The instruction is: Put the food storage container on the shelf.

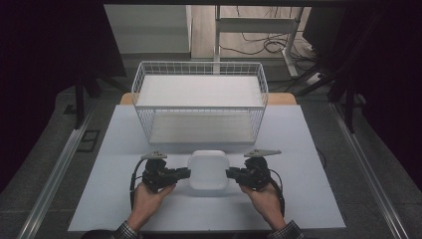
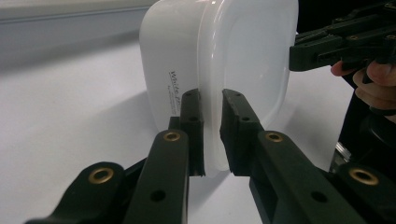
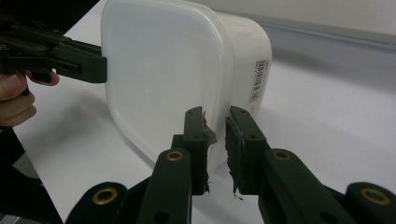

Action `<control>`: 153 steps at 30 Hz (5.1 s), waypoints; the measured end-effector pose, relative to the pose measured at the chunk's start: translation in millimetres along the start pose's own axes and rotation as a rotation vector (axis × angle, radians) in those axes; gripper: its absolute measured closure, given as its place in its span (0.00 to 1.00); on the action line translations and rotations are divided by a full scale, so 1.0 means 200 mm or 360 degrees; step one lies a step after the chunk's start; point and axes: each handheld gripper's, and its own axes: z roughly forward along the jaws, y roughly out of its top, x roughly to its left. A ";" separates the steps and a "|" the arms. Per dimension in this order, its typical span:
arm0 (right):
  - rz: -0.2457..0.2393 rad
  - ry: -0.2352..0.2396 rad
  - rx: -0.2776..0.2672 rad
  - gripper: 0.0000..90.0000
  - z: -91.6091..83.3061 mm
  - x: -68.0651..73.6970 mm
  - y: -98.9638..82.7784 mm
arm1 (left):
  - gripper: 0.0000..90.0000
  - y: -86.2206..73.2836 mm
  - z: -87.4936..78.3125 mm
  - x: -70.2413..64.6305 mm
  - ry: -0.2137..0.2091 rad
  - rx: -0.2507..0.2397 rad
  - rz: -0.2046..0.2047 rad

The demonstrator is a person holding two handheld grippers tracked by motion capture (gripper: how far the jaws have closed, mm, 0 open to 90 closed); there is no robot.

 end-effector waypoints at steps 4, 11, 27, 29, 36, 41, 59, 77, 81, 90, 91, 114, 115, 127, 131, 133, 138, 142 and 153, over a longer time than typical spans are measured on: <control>-0.0018 0.0024 -0.0062 0.87 -0.03 0.01 0.03 | 0.89 0.04 -0.03 -0.02 0.0002 -0.0037 0.0036; -0.0039 0.0047 -0.0146 0.87 -0.07 0.01 0.10 | 0.89 0.13 -0.07 -0.02 0.0005 -0.0069 0.0069; -0.0090 0.0076 -0.0290 0.87 -0.18 0.04 0.35 | 0.89 0.41 -0.21 -0.11 0.0073 -0.0132 0.0179; -0.0098 0.0076 -0.0298 0.87 -0.18 0.04 0.37 | 0.89 0.44 -0.23 -0.11 0.0077 -0.0141 0.0185; -0.0132 0.0072 -0.0336 0.87 -0.21 0.07 0.50 | 0.89 0.56 -0.30 -0.12 0.0107 -0.0174 0.0206; -0.0146 0.0066 -0.0357 0.87 -0.24 0.09 0.61 | 0.89 0.66 -0.34 -0.12 0.0110 -0.0200 0.0211; -0.0104 0.0002 -0.0416 0.86 -0.25 0.02 0.99 | 0.89 1.04 -0.37 -0.05 0.0143 -0.0203 0.0167; -0.0022 0.0057 -0.0372 0.81 -0.18 -0.05 1.10 | 0.79 1.10 -0.31 0.05 0.0123 -0.0205 0.0095; -0.0060 -0.0004 -0.0361 0.77 -0.15 -0.04 1.12 | 0.74 1.11 -0.29 0.06 0.0151 -0.0212 0.0101; -0.0033 -0.0024 -0.0334 0.71 -0.11 -0.06 1.15 | 0.75 1.12 -0.27 0.09 0.0144 -0.0213 0.0060; -0.0034 -0.0025 -0.0325 0.70 -0.10 -0.06 1.15 | 0.75 1.12 -0.27 0.09 0.0148 -0.0213 0.0061; 0.0016 -0.0208 -0.0383 0.59 -0.03 -0.09 1.21 | 0.54 1.22 -0.19 0.13 0.0377 -0.0278 0.0058; 0.0002 -0.0224 -0.0384 0.57 -0.03 -0.08 1.21 | 0.51 1.22 -0.20 0.12 0.0399 -0.0278 0.0077; -0.0160 -0.0138 -0.0443 0.10 -0.07 -0.06 1.16 | 0.16 1.15 -0.22 0.09 0.0187 -0.0317 0.0184; -0.0262 -0.0172 -0.0426 0.05 -0.06 -0.04 1.11 | 0.12 1.10 -0.20 0.08 0.0160 -0.0285 0.0237; -0.0283 -0.0167 -0.0415 0.03 -0.06 -0.04 1.08 | 0.10 1.08 -0.20 0.07 0.0170 -0.0273 0.0277; -0.0319 -0.0158 -0.0392 0.02 -0.07 -0.04 1.03 | 0.08 1.02 -0.21 0.05 0.0187 -0.0250 0.0363; -0.0330 -0.0141 -0.0396 0.02 -0.08 -0.03 1.01 | 0.08 0.98 -0.23 0.05 0.0177 -0.0260 0.0397; -0.0423 -0.0151 -0.0363 0.02 -0.08 0.01 0.93 | 0.03 0.86 -0.23 0.02 0.0109 -0.0259 0.0505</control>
